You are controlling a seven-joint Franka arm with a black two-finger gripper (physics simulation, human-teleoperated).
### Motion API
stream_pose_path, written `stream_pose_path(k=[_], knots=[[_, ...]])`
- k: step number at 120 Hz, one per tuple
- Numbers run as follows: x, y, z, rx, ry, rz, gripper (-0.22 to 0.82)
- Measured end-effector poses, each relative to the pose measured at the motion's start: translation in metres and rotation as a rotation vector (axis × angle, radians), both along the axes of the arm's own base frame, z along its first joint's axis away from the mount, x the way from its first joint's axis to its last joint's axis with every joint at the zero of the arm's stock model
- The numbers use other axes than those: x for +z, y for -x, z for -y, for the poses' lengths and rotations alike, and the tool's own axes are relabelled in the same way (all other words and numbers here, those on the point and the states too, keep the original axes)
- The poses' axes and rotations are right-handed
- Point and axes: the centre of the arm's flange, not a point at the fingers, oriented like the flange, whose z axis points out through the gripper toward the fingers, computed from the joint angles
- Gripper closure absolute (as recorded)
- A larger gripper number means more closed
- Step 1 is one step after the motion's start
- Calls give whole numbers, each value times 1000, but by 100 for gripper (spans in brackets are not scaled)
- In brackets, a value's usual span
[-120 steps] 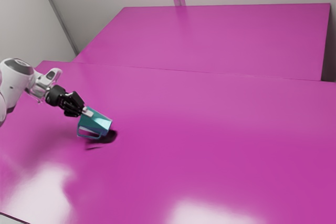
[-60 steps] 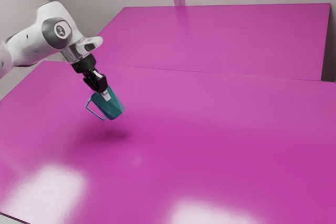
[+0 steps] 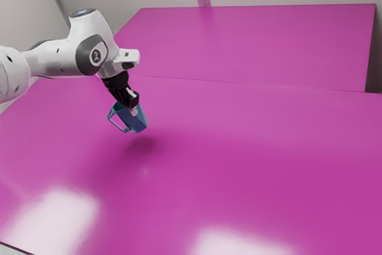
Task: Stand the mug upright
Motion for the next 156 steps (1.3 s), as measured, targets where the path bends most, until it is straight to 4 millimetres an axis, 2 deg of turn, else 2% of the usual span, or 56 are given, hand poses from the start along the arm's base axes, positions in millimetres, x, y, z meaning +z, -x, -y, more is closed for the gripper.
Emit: stream_pose_path(k=[35,66,85,92,105,113,121,136,156], knots=[[-39,-7,5,17,-40,-53,79],[-65,-10,11,34,-44,-94,79],[-73,-10,11,48,-43,-108,78],[-74,-10,11,53,-40,-111,72],[-75,-10,12,60,-33,-112,47],[-68,-11,13,62,-30,-102,34],[-52,-11,14,64,-25,-81,25],[-4,-19,14,84,8,-32,14],[57,-33,9,109,57,8,6]])
